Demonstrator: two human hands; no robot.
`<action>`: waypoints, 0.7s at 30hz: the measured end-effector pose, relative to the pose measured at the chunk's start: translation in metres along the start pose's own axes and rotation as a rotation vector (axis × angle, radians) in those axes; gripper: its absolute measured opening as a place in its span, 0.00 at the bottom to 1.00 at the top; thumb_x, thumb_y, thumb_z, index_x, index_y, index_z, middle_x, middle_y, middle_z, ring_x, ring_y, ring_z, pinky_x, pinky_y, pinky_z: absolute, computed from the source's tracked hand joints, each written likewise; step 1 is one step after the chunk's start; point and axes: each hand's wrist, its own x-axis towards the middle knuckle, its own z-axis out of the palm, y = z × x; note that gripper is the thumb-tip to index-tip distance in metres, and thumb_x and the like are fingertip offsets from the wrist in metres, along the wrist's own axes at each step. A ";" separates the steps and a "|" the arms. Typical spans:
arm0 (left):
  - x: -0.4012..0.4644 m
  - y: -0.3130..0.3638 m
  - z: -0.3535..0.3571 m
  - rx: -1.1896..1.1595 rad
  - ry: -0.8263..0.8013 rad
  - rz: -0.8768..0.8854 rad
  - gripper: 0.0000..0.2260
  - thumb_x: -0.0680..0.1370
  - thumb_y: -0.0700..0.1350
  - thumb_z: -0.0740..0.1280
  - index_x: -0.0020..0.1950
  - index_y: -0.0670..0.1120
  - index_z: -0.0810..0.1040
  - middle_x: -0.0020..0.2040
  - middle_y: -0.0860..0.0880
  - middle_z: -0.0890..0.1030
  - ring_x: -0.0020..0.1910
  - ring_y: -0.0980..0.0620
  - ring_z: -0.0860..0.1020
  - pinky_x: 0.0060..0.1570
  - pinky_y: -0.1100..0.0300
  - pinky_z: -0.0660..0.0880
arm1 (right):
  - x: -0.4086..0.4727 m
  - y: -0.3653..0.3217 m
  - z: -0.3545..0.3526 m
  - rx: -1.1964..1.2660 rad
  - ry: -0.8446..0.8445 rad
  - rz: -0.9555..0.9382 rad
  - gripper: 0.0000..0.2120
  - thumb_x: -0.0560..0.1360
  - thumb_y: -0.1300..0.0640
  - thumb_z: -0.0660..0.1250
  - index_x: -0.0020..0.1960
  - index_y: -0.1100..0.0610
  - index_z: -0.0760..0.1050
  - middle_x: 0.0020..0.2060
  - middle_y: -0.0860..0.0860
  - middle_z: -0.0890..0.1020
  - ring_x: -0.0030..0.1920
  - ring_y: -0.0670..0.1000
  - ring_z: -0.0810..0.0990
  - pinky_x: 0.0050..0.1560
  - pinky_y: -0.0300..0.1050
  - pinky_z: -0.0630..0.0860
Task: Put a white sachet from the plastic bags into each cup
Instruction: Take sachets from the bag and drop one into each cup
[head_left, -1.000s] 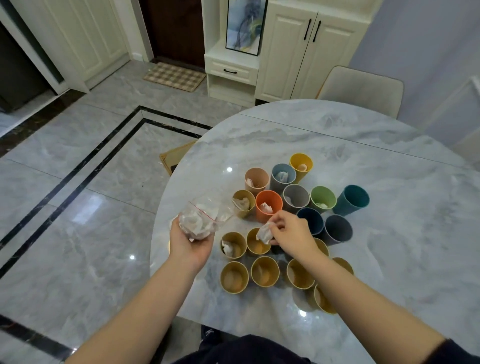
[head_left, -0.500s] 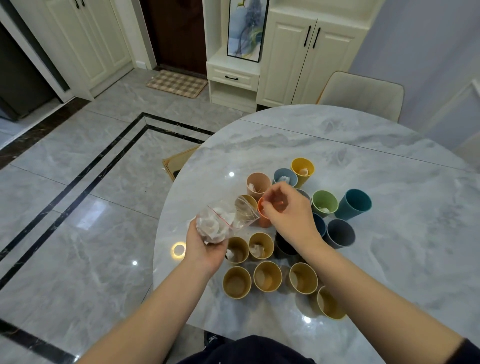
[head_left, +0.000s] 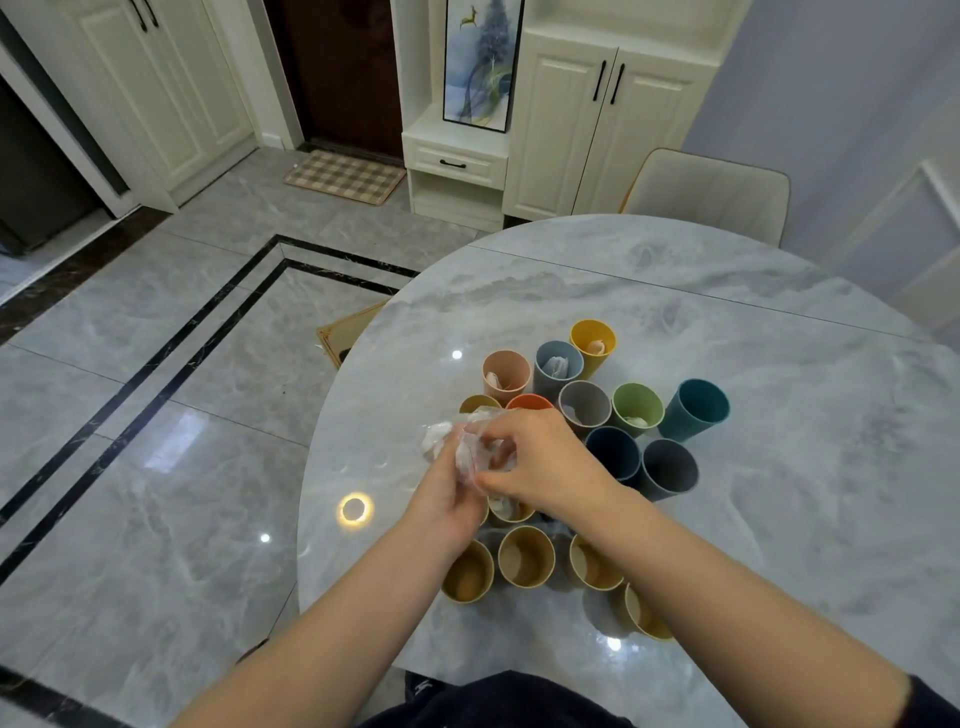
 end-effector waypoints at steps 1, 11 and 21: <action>-0.002 -0.001 0.002 -0.031 -0.014 -0.014 0.14 0.81 0.47 0.67 0.62 0.40 0.78 0.48 0.39 0.87 0.48 0.43 0.87 0.43 0.51 0.84 | -0.001 0.000 0.000 -0.002 0.014 0.004 0.11 0.72 0.55 0.74 0.55 0.52 0.85 0.50 0.49 0.86 0.50 0.46 0.83 0.56 0.46 0.82; 0.002 -0.005 0.011 -0.153 0.065 -0.099 0.18 0.79 0.47 0.71 0.65 0.41 0.73 0.62 0.35 0.81 0.58 0.38 0.83 0.58 0.46 0.81 | -0.008 0.016 -0.018 0.129 0.000 0.025 0.18 0.75 0.55 0.72 0.65 0.51 0.79 0.58 0.47 0.83 0.54 0.45 0.82 0.57 0.41 0.80; 0.019 -0.016 0.018 -0.191 0.047 -0.165 0.21 0.80 0.52 0.69 0.68 0.41 0.75 0.60 0.36 0.83 0.59 0.39 0.83 0.62 0.47 0.79 | -0.018 0.044 -0.037 0.326 0.057 0.114 0.15 0.80 0.54 0.66 0.66 0.47 0.79 0.61 0.43 0.82 0.61 0.43 0.79 0.63 0.44 0.78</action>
